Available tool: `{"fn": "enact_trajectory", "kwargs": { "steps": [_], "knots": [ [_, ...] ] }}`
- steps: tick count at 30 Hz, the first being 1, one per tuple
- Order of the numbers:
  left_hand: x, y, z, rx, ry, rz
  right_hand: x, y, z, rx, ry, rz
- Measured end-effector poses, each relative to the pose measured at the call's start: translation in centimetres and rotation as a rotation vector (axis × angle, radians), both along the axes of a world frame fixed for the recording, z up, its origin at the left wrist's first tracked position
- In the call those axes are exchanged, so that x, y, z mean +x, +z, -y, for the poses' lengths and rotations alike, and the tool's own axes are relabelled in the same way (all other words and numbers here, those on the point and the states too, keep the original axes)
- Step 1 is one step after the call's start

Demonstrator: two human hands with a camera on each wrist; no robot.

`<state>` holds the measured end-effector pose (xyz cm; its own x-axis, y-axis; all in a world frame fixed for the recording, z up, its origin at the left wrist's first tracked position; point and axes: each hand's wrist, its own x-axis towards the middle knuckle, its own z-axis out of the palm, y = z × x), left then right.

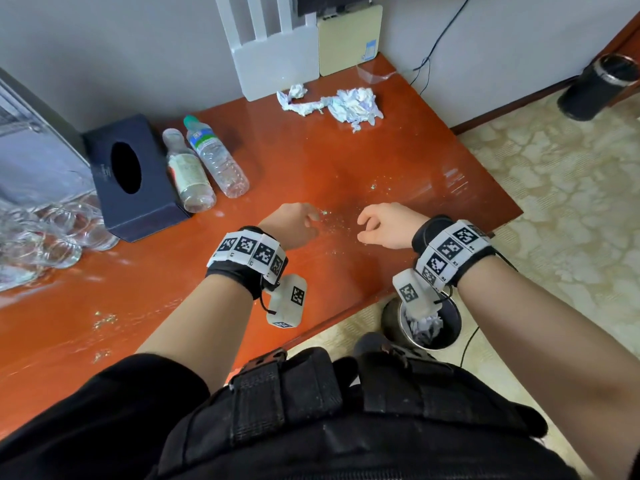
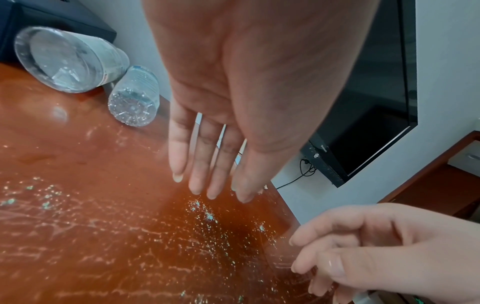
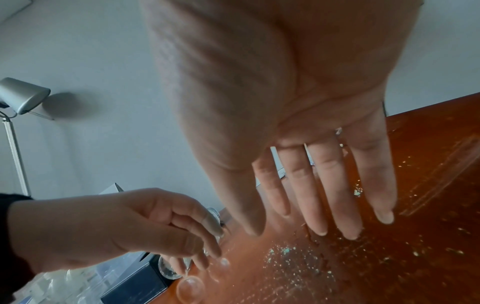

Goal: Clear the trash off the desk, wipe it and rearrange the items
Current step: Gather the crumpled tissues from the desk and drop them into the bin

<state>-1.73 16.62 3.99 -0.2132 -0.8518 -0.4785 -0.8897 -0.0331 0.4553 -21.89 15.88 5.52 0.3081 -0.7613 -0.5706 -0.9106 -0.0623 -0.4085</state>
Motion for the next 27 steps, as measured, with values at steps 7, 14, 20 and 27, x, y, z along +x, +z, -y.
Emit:
{"fn": "enact_trajectory", "kwargs": {
  "steps": [7, 14, 20, 27],
  "knots": [
    [-0.5, -0.7, 2.8, 0.019, 0.056, -0.031, -0.2, -0.3, 4.4, 0.008, 0.061, -0.001],
    [-3.6, -0.7, 8.7, 0.041, 0.133, -0.041, -2.9, -0.1, 11.9, 0.029, 0.128, 0.011],
    [-6.0, -0.1, 14.6, 0.039, 0.158, -0.042, -5.5, 0.4, 18.6, 0.012, 0.129, 0.029],
    [-6.5, -0.8, 20.8, 0.025, 0.209, -0.043, -6.7, -0.3, 25.4, -0.005, 0.111, 0.048]
  ]
}}
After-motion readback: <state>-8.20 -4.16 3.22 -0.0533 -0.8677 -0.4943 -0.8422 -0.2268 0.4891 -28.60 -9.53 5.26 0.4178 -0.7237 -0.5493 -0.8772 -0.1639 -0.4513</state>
